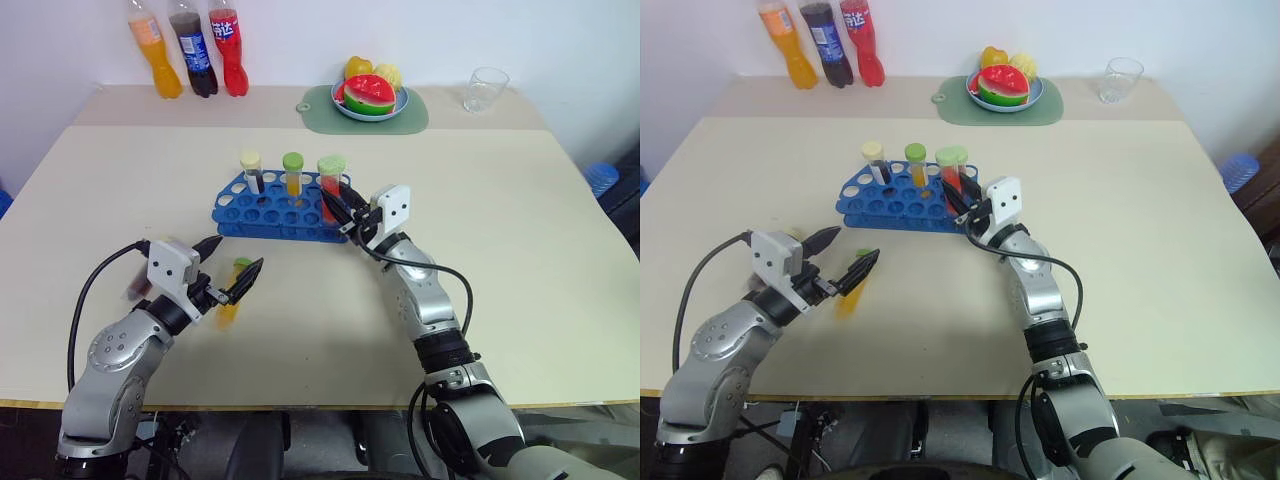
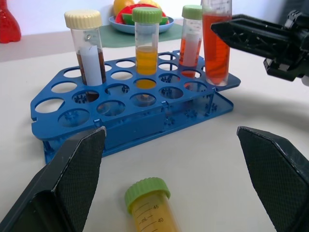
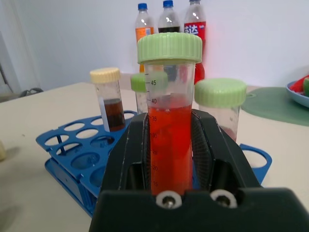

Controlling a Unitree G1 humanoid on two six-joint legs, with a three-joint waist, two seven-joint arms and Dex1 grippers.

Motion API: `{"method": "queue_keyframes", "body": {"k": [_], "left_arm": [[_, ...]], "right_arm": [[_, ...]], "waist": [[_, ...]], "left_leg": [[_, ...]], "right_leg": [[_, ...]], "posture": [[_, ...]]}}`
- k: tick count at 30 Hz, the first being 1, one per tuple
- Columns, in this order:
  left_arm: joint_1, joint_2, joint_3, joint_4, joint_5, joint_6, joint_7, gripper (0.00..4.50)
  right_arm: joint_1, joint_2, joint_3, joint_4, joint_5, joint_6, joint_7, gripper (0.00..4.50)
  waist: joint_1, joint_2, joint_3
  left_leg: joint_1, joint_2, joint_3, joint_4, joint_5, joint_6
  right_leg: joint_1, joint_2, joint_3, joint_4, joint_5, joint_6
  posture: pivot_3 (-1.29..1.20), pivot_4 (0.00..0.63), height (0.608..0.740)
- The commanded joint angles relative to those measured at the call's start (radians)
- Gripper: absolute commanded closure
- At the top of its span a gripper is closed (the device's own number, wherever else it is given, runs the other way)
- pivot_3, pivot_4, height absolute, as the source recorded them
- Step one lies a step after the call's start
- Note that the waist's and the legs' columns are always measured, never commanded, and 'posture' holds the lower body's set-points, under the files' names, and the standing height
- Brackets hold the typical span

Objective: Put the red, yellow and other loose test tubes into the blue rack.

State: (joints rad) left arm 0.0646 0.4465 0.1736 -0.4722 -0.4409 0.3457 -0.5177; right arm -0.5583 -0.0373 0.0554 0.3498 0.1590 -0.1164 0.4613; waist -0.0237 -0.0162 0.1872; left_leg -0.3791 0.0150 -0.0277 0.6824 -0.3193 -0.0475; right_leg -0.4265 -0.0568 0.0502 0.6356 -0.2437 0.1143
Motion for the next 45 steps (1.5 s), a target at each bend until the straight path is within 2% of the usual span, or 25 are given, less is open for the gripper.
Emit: {"method": "queue_keyframes", "body": {"k": [1,6,8,10,13,14,19,22,23,25,27,30,33,39,42,45], "left_arm": [[-0.002,0.006,0.007,-0.035,-0.003,-0.007,0.003,0.0],[0.003,0.005,0.005,-0.037,-0.002,-0.008,0.002,0.0],[0.004,0.004,0.005,-0.036,-0.002,-0.008,0.002,0.0],[0.001,0.006,0.011,-0.036,0.001,-0.003,0.011,0.0],[-0.012,0.014,0.023,-0.046,0.0,0.024,0.035,0.0],[-0.026,0.022,0.034,-0.057,-0.023,0.067,0.05,0.0],[-0.144,0.092,0.078,-0.168,-0.157,0.36,0.159,0.0],[-0.299,0.165,0.074,-0.227,-0.207,0.731,0.306,0.0],[-0.368,0.16,0.086,-0.225,-0.234,0.909,0.341,0.0],[-0.474,0.134,0.109,-0.219,-0.253,1.157,0.368,0.0],[-0.521,0.155,0.102,-0.168,-0.335,1.255,0.424,0.0],[-0.561,0.241,0.027,-0.059,-0.527,1.269,0.556,0.0],[-0.593,0.223,-0.006,0.044,-0.709,1.269,0.77,0.0],[-0.594,0.198,-0.014,0.143,-1.011,1.269,1.149,0.0],[-0.566,0.301,-0.13,0.161,-1.289,1.105,1.387,0.8],[-0.561,0.427,-0.258,0.15,-1.504,0.937,1.538,2.28]], "right_arm": [[-0.013,0.0,0.004,0.016,-0.021,-0.027,-0.015,3.8],[-0.013,0.005,0.009,0.027,-0.023,-0.046,-0.009,3.8],[-0.006,0.005,0.011,0.015,-0.016,-0.048,-0.002,2.76],[0.0,0.002,0.011,-0.015,-0.023,-0.059,-0.011,1.94],[0.003,-0.004,0.002,-0.064,-0.018,-0.045,-0.026,0.31],[0.001,-0.015,-0.005,-0.088,-0.014,-0.034,-0.028,0.05],[0.011,-0.115,-0.042,-0.246,0.028,0.059,0.013,0.05],[0.034,-0.241,-0.035,-0.363,0.083,0.157,0.143,0.05],[0.04,-0.283,-0.033,-0.398,0.111,0.196,0.189,0.05],[0.044,-0.332,-0.031,-0.438,0.146,0.247,0.241,0.05],[0.048,-0.399,-0.023,-0.488,0.185,0.301,0.324,0.05],[0.057,-0.495,-0.005,-0.564,0.249,0.387,0.451,0.05],[0.058,-0.551,0.014,-0.62,0.292,0.443,0.523,0.05],[0.056,-0.542,0.023,-0.643,0.296,0.471,0.524,0.05],[0.062,-0.531,0.043,-0.638,0.28,0.46,0.527,0.0],[0.067,-0.532,0.055,-0.644,0.284,0.47,0.536,0.0]], "waist": [[0.0,0.0,0.0],[0.0,0.0,0.0],[0.0,0.0,0.0],[-0.001,0.0,0.0],[0.0,0.0,0.0],[-0.001,0.0,0.0],[0.01,0.0,0.0],[0.012,0.0,0.0],[0.009,0.0,0.0],[0.0,0.0,0.0],[-0.015,0.0,0.0],[-0.024,0.0,0.001],[-0.018,0.0,0.001],[-0.016,0.0,0.001],[-0.016,-0.001,0.001],[-0.013,-0.001,0.001]], "left_leg": [[0.0,0.0,0.0,0.0,0.0,0.0],[0.0,0.0,0.0,0.0,0.0,0.0],[0.001,0.0,0.0,0.0,0.0,0.0],[0.001,0.0,0.0,0.0,0.0,0.0],[0.0,0.0,0.0,0.0,0.0,0.0],[0.0,0.0,0.0,0.0,0.0,0.0],[-0.001,0.0,-0.001,0.0,0.0,0.0],[-0.001,-0.001,-0.002,0.001,0.0,0.0],[-0.002,-0.001,-0.002,0.001,0.0,0.0],[-0.001,-0.001,-0.002,0.0,0.0,0.001],[0.0,-0.001,-0.002,0.0,0.0,0.001],[0.002,0.001,-0.003,-0.002,0.0,0.001],[0.003,0.001,-0.005,-0.002,0.0,0.001],[0.003,-0.001,-0.005,-0.001,0.0,0.0],[0.002,-0.002,-0.005,-0.001,0.0,0.0],[0.002,-0.002,-0.005,-0.001,0.001,-0.001]], "right_leg": [[0.0,0.0,0.0,0.0,0.0,0.0],[0.0,0.0,0.0,0.0,0.0,0.0],[0.0,0.0,0.0,0.0,0.0,0.0],[0.0,0.0,0.0,0.0,0.0,0.0],[0.0,0.0,0.0,0.0,0.0,0.0],[0.0,0.0,0.0,0.0,0.0,0.0],[0.0,0.0,0.0,0.0,0.0,0.0],[0.0,0.0,0.0,-0.001,0.0,0.0],[0.0,0.0,-0.001,-0.001,0.0,0.0],[0.001,0.0,0.0,-0.001,0.0,0.0],[0.001,0.001,0.0,-0.001,0.0,0.0],[0.001,0.001,0.0,0.0,0.0,0.0],[0.002,0.001,0.001,0.001,0.0,0.0],[0.002,-0.002,0.001,0.001,0.0,0.0],[0.001,-0.003,0.001,0.001,0.0,0.0],[0.0,-0.005,0.001,0.001,0.0,0.0]], "posture": [[0.0,0.15,0.734],[0.0,0.15,0.734],[0.0,0.15,0.734],[0.0,0.15,0.734],[0.0,0.15,0.734],[0.0,0.15,0.734],[0.0,0.15,0.734],[0.0,0.15,0.734],[0.0,0.15,0.734],[0.0,0.15,0.734],[0.0,0.15,0.734],[0.0,0.15,0.734],[0.0,0.15,0.734],[0.0,0.15,0.734],[0.0,0.15,0.734],[0.0,0.15,0.734]]}}
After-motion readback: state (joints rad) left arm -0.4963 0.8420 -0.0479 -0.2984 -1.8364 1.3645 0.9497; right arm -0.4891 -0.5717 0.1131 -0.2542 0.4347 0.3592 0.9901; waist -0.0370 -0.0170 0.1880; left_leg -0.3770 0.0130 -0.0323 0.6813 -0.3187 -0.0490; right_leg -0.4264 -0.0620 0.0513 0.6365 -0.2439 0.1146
